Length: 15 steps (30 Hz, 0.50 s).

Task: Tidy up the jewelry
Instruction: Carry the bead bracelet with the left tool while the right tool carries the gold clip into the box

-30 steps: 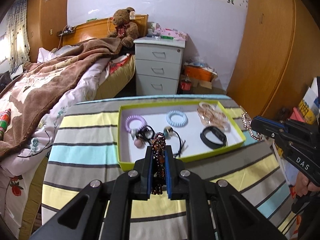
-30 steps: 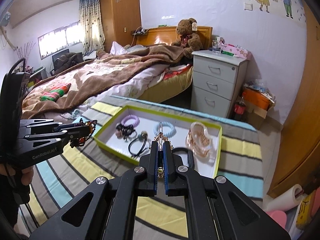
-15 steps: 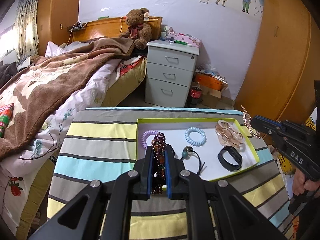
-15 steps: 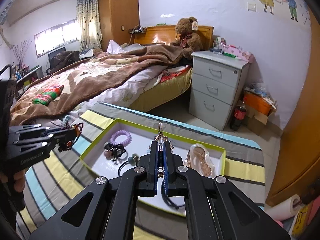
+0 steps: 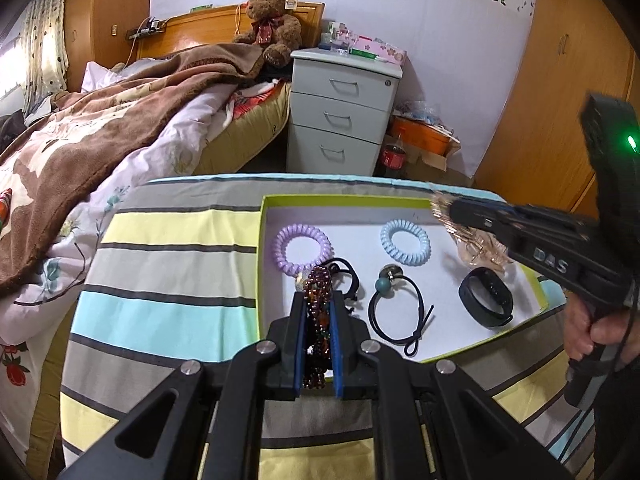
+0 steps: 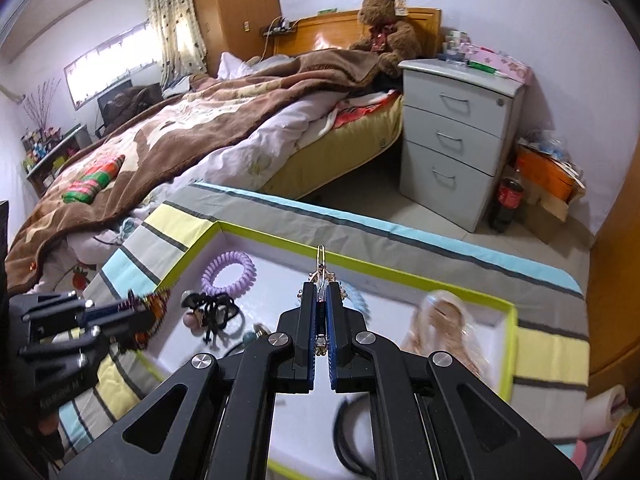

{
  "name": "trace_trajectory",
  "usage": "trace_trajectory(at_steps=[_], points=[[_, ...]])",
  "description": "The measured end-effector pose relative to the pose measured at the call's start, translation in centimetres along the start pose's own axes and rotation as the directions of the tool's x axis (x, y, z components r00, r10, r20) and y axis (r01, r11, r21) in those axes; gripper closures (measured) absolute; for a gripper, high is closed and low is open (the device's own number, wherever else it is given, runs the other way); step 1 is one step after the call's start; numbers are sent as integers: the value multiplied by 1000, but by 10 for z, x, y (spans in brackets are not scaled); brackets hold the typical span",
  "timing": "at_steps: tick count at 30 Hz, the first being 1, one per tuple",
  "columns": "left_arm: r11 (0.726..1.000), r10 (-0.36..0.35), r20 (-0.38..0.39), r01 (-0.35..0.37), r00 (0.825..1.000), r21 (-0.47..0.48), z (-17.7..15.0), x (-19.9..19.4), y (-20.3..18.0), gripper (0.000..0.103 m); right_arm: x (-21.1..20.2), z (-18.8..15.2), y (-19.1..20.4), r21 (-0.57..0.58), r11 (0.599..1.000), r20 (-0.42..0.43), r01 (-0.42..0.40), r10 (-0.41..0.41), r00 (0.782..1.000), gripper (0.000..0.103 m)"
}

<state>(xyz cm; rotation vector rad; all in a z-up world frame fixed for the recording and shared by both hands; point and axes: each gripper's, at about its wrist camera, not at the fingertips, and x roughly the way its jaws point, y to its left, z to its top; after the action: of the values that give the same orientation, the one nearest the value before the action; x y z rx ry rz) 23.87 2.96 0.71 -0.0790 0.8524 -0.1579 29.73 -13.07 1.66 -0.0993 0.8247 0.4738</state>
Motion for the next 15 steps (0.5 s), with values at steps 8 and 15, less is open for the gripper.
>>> trace_trajectory(at_steps=[8,15], points=[[1000,-8,-16,9,1000,10,-1,12,-3,92,35,13,21,-44,998,-35,-42,41,999,99],[1000,-8,-21,8,1000,3,-4,17,-2,92,53,15,23,-51,998,-73,-45,41,996,99]])
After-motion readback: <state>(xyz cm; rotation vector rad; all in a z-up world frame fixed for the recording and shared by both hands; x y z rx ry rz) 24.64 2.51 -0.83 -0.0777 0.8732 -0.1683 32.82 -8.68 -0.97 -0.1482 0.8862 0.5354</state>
